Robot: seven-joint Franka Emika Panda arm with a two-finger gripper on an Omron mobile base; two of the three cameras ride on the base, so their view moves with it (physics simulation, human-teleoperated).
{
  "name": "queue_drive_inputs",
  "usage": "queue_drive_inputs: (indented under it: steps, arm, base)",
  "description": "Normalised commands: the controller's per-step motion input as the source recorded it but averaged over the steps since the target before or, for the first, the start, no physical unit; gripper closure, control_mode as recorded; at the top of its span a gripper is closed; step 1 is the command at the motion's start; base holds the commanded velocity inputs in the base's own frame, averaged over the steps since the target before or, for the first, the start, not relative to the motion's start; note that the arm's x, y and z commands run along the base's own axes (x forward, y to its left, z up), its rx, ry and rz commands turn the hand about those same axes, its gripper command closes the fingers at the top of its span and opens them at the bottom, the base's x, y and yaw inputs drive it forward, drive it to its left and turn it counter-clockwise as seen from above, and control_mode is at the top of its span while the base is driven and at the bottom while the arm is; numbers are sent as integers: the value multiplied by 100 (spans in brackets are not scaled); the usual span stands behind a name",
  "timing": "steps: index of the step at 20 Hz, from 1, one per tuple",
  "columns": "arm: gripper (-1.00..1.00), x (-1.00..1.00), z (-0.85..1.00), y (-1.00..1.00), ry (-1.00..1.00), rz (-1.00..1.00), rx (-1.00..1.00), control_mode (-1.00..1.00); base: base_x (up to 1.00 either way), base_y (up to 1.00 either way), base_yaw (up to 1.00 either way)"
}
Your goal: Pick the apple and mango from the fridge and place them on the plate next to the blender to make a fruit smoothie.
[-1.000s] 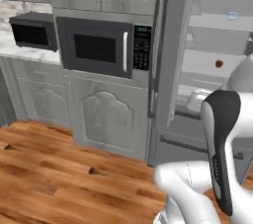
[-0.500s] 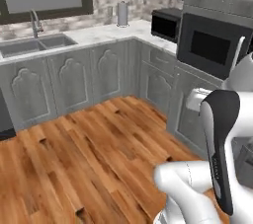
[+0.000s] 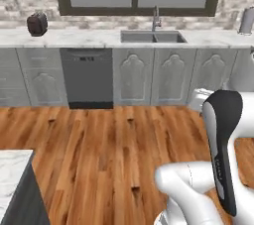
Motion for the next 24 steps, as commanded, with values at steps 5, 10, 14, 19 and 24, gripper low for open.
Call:
queue_drive_inputs:
  steps: [5, 10, 14, 19, 24]
  arm:
    - [100, 0, 0, 0, 0, 0, 0, 100]
    - [100, 0, 0, 0, 0, 0, 0, 100]
    - [100, 0, 0, 0, 0, 0, 0, 100]
    - [100, 0, 0, 0, 0, 0, 0, 100]
    - [100, 0, 0, 0, 0, 0, 0, 100]
  base:
    - [29, 0, 84]
    - [23, 0, 84]
    - [22, 0, 83]
    - [18, 0, 82]
    - [18, -1, 75]
